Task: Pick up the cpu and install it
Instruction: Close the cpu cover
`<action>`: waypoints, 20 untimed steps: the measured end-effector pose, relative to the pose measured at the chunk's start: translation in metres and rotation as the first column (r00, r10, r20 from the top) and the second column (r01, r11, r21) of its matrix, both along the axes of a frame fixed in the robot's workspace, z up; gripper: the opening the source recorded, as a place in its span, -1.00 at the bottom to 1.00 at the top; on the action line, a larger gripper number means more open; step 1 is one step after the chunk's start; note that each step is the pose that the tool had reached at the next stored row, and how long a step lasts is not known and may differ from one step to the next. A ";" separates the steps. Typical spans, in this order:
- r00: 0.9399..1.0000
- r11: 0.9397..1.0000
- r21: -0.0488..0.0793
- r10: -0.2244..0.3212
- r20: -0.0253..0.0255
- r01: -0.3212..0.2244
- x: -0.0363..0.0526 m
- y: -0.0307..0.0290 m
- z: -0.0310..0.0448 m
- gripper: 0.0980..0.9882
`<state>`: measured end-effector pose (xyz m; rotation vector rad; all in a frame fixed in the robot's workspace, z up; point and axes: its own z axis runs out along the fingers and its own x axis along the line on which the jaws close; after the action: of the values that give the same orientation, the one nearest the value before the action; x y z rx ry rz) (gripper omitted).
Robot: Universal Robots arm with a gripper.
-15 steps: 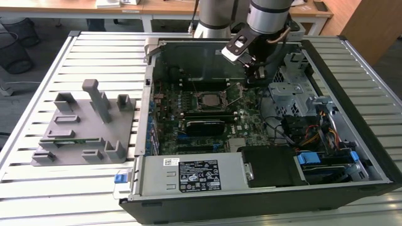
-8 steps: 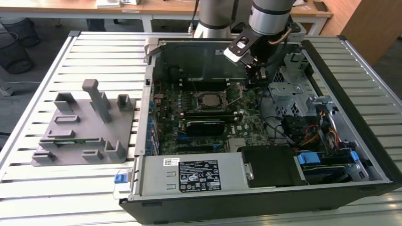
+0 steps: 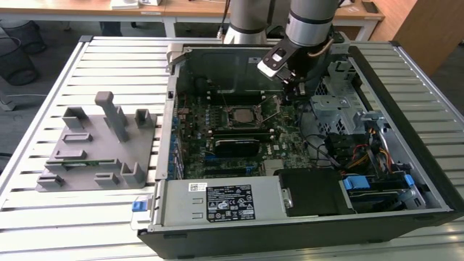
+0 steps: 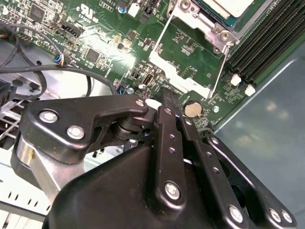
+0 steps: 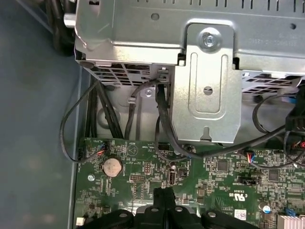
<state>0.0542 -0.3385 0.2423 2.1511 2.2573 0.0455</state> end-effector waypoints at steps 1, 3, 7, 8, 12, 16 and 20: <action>1.000 1.000 0.000 0.000 0.000 0.000 -0.0001 0.0004 -0.0011 -0.98; 1.000 1.000 0.000 0.000 0.000 0.000 -0.0002 0.0017 -0.0022 -0.98; 1.000 1.000 0.000 0.000 0.000 0.000 -0.0038 0.0055 -0.0027 -0.98; 1.000 1.000 0.000 0.000 0.000 0.000 -0.0054 0.0061 -0.0027 -0.98; 1.000 1.000 0.001 0.000 0.000 0.000 -0.0114 0.0066 -0.0024 -0.98; 1.000 1.000 0.003 0.000 -0.002 0.000 -0.0174 0.0067 0.0002 -0.98; 1.000 1.000 0.004 0.000 -0.004 0.000 -0.0236 0.0068 0.0038 -0.98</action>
<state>0.0307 -0.3317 0.2460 2.1551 2.2612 0.0462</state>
